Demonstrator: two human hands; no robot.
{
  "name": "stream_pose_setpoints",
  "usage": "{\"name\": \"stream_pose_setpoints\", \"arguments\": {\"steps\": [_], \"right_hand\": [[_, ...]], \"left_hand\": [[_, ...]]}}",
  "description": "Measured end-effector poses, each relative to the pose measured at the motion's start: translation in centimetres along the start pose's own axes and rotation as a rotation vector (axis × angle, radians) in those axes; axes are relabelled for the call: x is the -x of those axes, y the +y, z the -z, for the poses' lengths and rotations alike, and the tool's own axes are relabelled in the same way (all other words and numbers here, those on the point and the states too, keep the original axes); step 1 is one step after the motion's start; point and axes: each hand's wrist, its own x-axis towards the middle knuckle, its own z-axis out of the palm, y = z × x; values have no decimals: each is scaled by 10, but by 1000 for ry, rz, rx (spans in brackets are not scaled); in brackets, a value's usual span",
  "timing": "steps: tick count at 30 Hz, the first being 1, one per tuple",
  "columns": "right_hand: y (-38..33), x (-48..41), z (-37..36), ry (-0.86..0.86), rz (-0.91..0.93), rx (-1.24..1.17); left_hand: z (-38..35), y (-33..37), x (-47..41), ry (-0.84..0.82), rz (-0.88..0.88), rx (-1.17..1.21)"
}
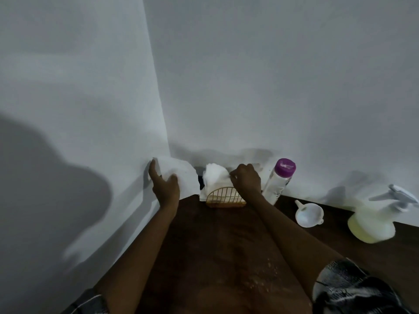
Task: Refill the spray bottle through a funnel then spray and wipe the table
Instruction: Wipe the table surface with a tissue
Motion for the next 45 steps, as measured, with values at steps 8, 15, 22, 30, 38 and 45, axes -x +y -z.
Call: {"name": "stream_pose_setpoints", "arguments": {"steps": [8, 15, 22, 30, 38, 45], "right_hand": [[0, -2, 5, 71, 7, -130], [-1, -9, 12, 103, 19, -188], [7, -22, 23, 125, -74, -397], [2, -30, 55, 234, -48, -529], [-23, -10, 103, 41, -255, -1256], [-28, 41, 109, -165, -315, -1761]], "left_hand": [[0, 1, 7, -29, -5, -42], [-4, 2, 11, -61, -11, -79], [-9, 1, 17, -95, -28, -124], [-8, 4, 25, -137, 15, -170], [-11, 29, 31, -200, 137, 56], [-10, 56, 48, -414, 245, 238]]}}
